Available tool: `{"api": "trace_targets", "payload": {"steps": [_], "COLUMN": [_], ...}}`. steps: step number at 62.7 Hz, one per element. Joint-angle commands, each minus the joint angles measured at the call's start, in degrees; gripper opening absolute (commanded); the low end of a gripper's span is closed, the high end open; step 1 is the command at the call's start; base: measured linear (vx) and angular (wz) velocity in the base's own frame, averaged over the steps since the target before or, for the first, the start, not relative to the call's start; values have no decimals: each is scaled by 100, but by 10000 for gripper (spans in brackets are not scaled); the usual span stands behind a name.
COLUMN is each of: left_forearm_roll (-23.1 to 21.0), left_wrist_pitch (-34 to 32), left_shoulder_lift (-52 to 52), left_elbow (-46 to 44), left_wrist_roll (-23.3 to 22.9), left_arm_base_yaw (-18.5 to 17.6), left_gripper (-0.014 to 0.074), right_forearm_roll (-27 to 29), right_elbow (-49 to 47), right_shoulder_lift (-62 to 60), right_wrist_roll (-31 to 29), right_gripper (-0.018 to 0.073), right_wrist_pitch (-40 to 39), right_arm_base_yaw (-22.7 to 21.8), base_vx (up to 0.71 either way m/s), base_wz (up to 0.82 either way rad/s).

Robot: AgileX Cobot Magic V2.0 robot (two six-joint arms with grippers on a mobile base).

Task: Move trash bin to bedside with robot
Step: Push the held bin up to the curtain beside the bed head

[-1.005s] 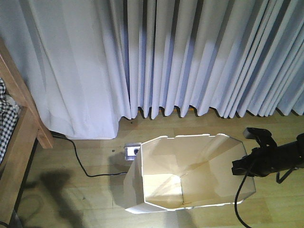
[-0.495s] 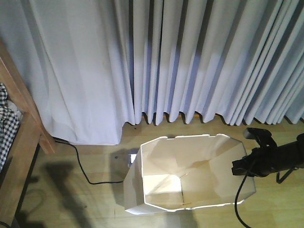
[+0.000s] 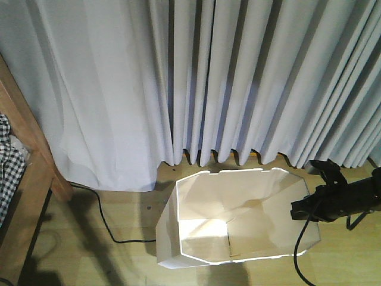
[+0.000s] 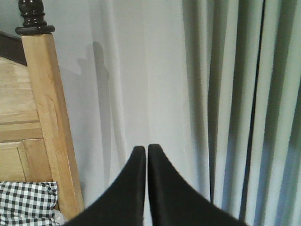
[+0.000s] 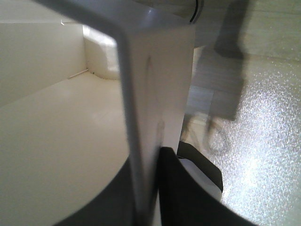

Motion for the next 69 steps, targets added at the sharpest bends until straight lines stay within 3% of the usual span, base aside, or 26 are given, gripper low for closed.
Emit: {"api": "trace_targets", "payload": {"steps": [1, 69], "left_forearm_roll": [-54, -54], "left_wrist_pitch": [-424, -424], "left_shoulder_lift": [-43, -43], "left_elbow": [67, 67], "left_wrist_roll": [-79, -79], "left_arm_base_yaw": [-36, -36], "left_gripper": [-6, -6], "right_forearm_roll": [250, 251], "right_elbow": [-50, -50], "right_shoulder_lift": [-381, -381], "right_wrist_roll": [11, 11], "right_gripper": [-4, -4], "right_wrist_pitch": [1350, 1355], "right_arm_base_yaw": [-37, -37], "base_vx": [11, 7], "base_wz": [5, 1]}}
